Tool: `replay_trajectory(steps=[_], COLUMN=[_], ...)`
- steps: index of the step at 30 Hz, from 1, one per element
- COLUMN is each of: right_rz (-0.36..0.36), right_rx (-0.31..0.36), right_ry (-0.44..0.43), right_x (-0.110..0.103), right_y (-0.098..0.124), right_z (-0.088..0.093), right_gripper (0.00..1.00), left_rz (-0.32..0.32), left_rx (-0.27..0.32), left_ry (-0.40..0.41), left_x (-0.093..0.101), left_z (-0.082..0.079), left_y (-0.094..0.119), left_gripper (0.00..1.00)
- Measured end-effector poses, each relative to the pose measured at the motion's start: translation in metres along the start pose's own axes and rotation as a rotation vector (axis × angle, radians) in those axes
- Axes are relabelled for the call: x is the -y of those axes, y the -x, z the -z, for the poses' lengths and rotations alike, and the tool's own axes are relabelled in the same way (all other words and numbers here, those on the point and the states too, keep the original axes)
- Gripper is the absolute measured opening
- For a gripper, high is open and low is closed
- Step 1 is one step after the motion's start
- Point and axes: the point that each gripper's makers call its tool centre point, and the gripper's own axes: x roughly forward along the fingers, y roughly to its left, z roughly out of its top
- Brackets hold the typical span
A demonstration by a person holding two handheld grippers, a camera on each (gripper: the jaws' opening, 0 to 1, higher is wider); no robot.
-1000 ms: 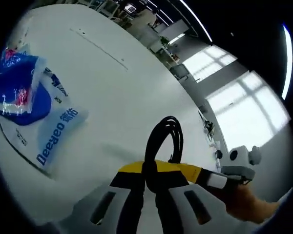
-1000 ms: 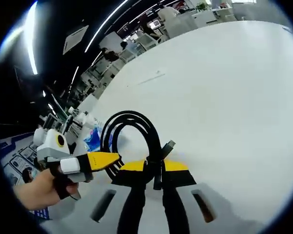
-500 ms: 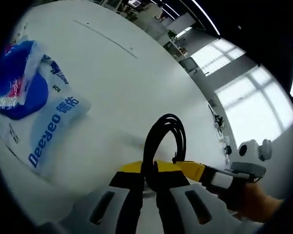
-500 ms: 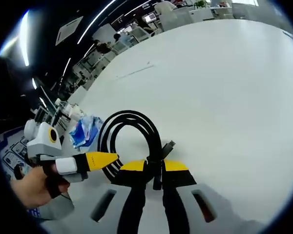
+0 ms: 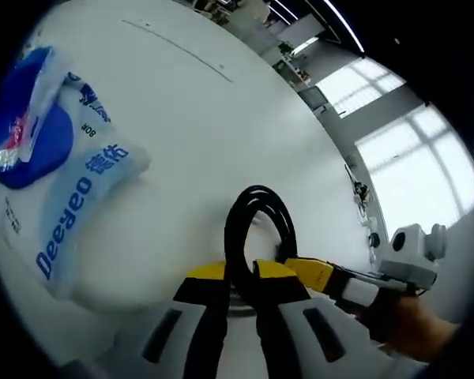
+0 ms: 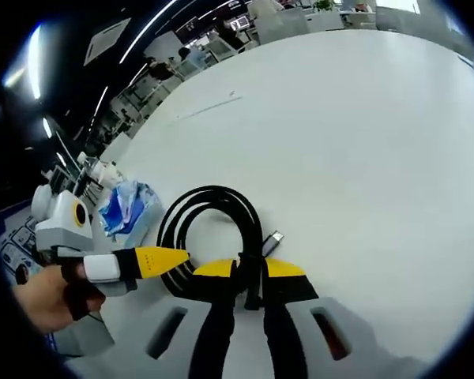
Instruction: Arrange the tabletop items into an orderly group along one side of the table until the central work area is clear of visible clutter.
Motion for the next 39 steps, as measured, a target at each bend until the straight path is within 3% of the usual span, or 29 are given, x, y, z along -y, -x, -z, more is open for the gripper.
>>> replay_trajectory(steps=[9,17,22,24,28,31,32,34,37,39], right_rz=[-0.01,-0.007,-0.033,-0.058,-0.122,-0.15,-0.148,-0.172,-0.179,-0.184], right_rx=[0.008,0.02,0.068,0.094,0.17,0.202,0.212,0.242,0.282,0.299], right_ry=[-0.012,0.021,0.11,0.12,0.18,0.216,0.213,0.288,0.346,0.361], right_x=[-0.001,-0.002,-0.009,-0.015,-0.032,-0.039,-0.04,-0.047,-0.054,-0.058], right_y=[0.0,0.002,0.007,0.011,0.023,0.036,0.039,0.049,0.071,0.083], right_z=[0.0,0.004,-0.002,-0.005,-0.014,-0.018,-0.02,-0.029,-0.045,-0.055], right_gripper=[0.1,0.1,0.08,0.11,0.17,0.31,0.34,0.38,0.43,0.45], left_rz=[-0.005,-0.026,-0.052,-0.057,-0.064,-0.072,-0.073,-0.051,-0.001,-0.003], left_rx=[-0.008,-0.016,0.019,0.036,0.023,0.041,0.066,0.101,0.138,0.157], left_ry=[-0.009,-0.103,-0.148,-0.169,-0.254,-0.29,-0.328,-0.379,-0.449,-0.516], left_x=[-0.001,-0.001,-0.002,-0.001,0.0,0.001,0.002,0.011,0.028,0.035], left_z=[0.002,0.01,0.006,0.004,0.009,0.009,0.005,-0.002,-0.013,-0.023], left_y=[0.0,0.009,0.017,0.021,0.03,0.039,0.043,0.05,0.063,0.073], left_gripper=[0.11,0.17,0.32,0.37,0.38,0.46,0.5,0.6,0.62,0.64])
